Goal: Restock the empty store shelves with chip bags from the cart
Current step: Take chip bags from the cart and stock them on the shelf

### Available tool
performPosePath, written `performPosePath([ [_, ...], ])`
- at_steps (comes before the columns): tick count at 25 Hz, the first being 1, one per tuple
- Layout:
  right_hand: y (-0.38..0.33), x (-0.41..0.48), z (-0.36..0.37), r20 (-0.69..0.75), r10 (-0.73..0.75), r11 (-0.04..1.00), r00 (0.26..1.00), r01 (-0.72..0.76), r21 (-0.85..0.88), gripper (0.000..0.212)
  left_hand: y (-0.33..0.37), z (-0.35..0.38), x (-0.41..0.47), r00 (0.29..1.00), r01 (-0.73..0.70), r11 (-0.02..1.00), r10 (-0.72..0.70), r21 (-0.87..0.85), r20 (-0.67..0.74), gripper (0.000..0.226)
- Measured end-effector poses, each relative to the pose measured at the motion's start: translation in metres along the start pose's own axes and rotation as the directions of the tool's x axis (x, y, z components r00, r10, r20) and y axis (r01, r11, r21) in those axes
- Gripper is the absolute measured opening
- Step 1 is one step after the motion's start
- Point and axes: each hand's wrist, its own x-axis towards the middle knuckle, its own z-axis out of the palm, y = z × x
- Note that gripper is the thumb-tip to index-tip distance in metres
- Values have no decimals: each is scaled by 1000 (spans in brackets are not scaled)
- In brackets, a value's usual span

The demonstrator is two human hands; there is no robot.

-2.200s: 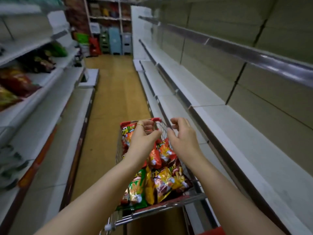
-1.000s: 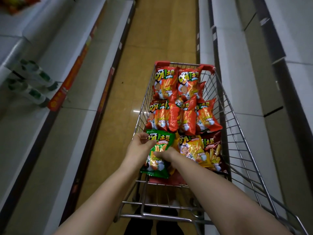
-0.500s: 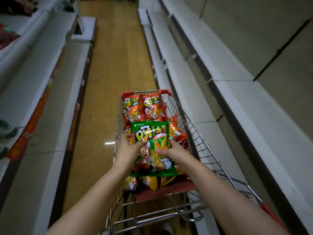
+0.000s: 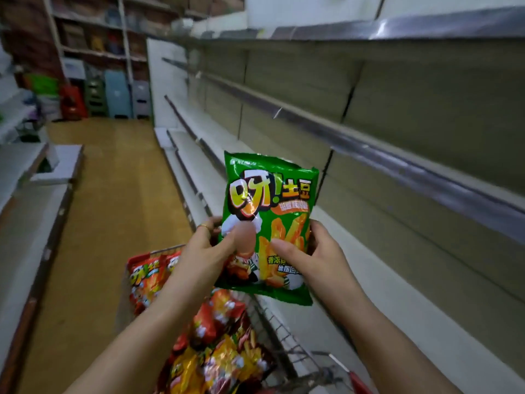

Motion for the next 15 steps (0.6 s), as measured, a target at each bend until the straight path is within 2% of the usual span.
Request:
performPosePath([
  [4,-61,-39,-80,-191,-134,988,972,117,-101,53,70,73,-8,971,-160,987,153,24,181,24],
  [7,-87,-65,-135,-353,-163,970,921,84,-229,43,107,126,-19,936,-242,966,210,86,281,21],
  [11,-107,-105,-197,-503,-141,941,853,-43,-336,41,141,198,-33,859,-293,947,200,133,471,70],
  [15,-121,-142,-255,-653,-133,918,745,-156,-365,48,163,277,-39,768,-393,906,227,160,599,84],
])
